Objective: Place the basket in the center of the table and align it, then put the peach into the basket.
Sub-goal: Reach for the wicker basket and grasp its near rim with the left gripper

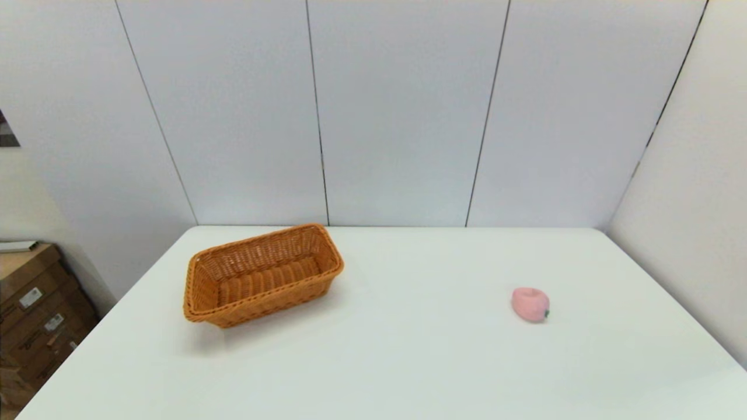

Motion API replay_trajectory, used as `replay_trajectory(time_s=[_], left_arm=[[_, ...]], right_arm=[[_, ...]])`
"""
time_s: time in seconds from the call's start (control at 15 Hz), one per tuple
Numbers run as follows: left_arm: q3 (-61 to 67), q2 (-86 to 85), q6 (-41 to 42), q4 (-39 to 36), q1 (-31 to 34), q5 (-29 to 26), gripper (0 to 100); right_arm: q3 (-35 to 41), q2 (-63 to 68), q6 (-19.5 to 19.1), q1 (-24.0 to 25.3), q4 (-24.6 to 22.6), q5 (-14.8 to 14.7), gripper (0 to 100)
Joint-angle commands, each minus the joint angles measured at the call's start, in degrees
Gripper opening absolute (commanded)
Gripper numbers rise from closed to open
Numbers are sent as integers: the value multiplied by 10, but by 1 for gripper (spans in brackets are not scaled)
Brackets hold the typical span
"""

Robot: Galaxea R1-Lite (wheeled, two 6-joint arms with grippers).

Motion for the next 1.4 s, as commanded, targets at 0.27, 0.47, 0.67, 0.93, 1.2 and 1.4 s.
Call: replay_trajectory(time_s=[0.27, 0.47, 0.67, 0.93, 1.2, 1.4], left_arm=[[-303, 597, -132, -51, 1, 3, 100], [-403, 773, -143, -55, 4, 3, 100], [-501, 917, -174, -51, 4, 3, 100], [-586, 1052, -216, -1, 4, 1, 100], [-596, 1137, -218, 0, 18, 2, 100], [-590, 1160, -217, 9, 41, 2, 100]], right_arm=[[0, 0, -4, 0, 1, 1, 100], [0, 0, -2, 0, 1, 0, 100], [0, 0, -2, 0, 2, 0, 100], [0, 0, -2, 0, 2, 0, 100], [-1, 0, -1, 0, 2, 0, 100], [0, 0, -1, 0, 2, 0, 100]])
